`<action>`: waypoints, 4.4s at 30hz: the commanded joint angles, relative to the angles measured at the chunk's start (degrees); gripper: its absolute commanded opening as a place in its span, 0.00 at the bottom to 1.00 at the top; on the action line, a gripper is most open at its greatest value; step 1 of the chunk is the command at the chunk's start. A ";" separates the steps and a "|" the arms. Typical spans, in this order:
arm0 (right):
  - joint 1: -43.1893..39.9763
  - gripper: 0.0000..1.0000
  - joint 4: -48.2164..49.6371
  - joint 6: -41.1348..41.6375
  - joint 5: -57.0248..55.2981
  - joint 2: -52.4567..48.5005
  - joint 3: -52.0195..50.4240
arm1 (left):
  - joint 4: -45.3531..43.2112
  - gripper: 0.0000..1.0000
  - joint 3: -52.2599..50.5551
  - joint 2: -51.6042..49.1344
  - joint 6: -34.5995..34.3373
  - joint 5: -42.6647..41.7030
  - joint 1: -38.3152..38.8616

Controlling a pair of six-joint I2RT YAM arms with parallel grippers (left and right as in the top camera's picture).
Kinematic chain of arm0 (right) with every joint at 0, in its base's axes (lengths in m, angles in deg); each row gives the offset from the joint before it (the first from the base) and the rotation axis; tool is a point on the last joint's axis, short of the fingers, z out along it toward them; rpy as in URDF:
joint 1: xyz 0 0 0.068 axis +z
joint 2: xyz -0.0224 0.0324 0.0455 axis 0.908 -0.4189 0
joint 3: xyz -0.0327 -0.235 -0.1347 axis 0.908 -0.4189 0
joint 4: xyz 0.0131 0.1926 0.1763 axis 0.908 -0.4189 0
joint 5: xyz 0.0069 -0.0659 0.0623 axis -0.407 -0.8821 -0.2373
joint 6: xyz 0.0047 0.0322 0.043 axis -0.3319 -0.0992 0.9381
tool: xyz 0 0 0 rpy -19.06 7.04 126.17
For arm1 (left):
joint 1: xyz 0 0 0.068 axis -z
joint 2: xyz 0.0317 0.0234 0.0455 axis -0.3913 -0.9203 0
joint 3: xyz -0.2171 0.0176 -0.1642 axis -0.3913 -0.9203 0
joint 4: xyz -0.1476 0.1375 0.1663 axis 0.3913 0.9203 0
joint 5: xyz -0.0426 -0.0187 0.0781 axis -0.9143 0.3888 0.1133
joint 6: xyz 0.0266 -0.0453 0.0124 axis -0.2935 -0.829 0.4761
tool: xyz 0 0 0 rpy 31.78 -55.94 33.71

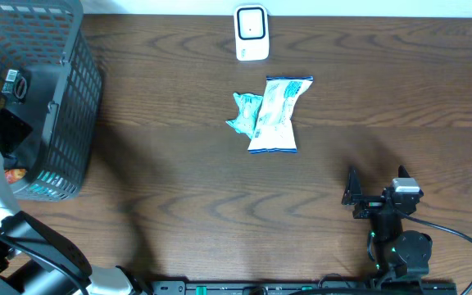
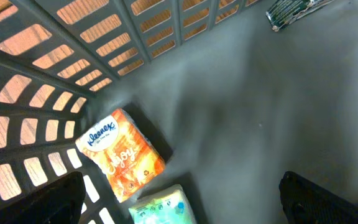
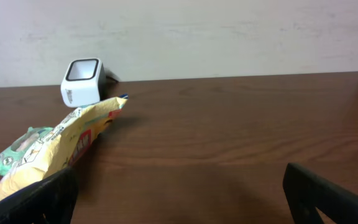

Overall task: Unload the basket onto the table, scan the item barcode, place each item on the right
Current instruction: 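Reach the left gripper into the grey basket again, then grasp the small green packet in the basket with the left gripper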

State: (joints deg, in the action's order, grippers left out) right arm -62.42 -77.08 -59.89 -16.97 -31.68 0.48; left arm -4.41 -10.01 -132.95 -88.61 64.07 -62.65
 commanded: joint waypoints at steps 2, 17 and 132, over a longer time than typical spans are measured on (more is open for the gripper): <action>-0.52 0.99 -0.20 -0.48 -0.07 0.15 -0.09 | 1.73 0.99 -0.04 -0.57 -12.48 -1.31 -0.17; -0.52 0.99 -0.20 -0.48 -0.07 0.15 -0.09 | 4.90 1.00 -0.33 -8.13 -15.91 -8.07 -0.11; -0.52 0.99 -0.20 -0.48 -0.07 0.09 -0.09 | 31.54 0.19 50.49 -5.81 -21.81 -44.48 2.56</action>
State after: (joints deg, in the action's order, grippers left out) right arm -62.42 -77.10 -59.89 -17.00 -31.68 0.48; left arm 28.90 39.46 -142.28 -108.42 25.38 -62.39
